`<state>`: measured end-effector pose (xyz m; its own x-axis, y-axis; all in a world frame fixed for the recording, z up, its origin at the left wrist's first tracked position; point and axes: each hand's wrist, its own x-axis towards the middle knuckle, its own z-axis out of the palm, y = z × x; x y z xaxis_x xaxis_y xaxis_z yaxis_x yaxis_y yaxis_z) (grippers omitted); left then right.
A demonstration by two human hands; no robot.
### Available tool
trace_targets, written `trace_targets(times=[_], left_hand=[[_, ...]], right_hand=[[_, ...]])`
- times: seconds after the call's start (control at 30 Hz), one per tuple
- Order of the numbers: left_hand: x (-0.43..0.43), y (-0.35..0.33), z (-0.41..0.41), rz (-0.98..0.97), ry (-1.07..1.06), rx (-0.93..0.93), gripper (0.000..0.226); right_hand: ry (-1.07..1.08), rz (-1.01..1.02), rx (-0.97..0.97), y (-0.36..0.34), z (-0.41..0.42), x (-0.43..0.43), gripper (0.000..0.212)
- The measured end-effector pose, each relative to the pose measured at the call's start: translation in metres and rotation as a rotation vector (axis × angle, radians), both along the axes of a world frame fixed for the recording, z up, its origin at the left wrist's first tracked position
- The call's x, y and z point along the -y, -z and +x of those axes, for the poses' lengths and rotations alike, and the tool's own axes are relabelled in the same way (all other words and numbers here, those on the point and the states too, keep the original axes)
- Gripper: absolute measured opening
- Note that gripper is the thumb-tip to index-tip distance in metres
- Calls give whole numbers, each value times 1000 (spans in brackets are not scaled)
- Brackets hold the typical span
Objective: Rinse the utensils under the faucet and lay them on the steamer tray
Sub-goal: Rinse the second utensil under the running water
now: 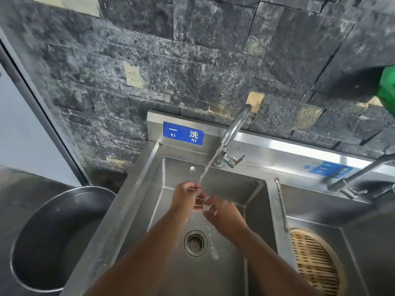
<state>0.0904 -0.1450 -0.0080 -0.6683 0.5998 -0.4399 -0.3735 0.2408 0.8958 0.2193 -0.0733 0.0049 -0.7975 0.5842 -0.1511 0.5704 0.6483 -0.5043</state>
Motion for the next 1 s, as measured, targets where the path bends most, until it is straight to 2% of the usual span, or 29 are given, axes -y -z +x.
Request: trace_targets(times=[0.1,0.23,0.3,0.5,0.63,0.8,0.93,1.0], left_hand=[[6,4,-10,-37,65,-18,10],[8,1,-16,-43,120,-58,14],[8,0,-18,-27,159,-77,14],[5,1,-24,6,187,-96,15],[4,8,-22,60,177,-43,14],[-1,9,-12,106,154,-16,23],[-11,2,-11,123,126,-90,22],[-16,-5,-13,155,122,-137,24]], right_hand=[[122,-87,-99,-8,-21,-13,17],[311,-476,-310,-19,-57,-28,19],[333,-612,-381,-19,-69,-32,19],[321,-780,-516,-11,-81,-39,26],[299,-785,-593,-10,-82,-42,19],[417,-720,-652,-10,-83,-48,22],[473,-721,-752,-12,-87,-51,26],[446,-690,-740,-12,-87,-52,24]])
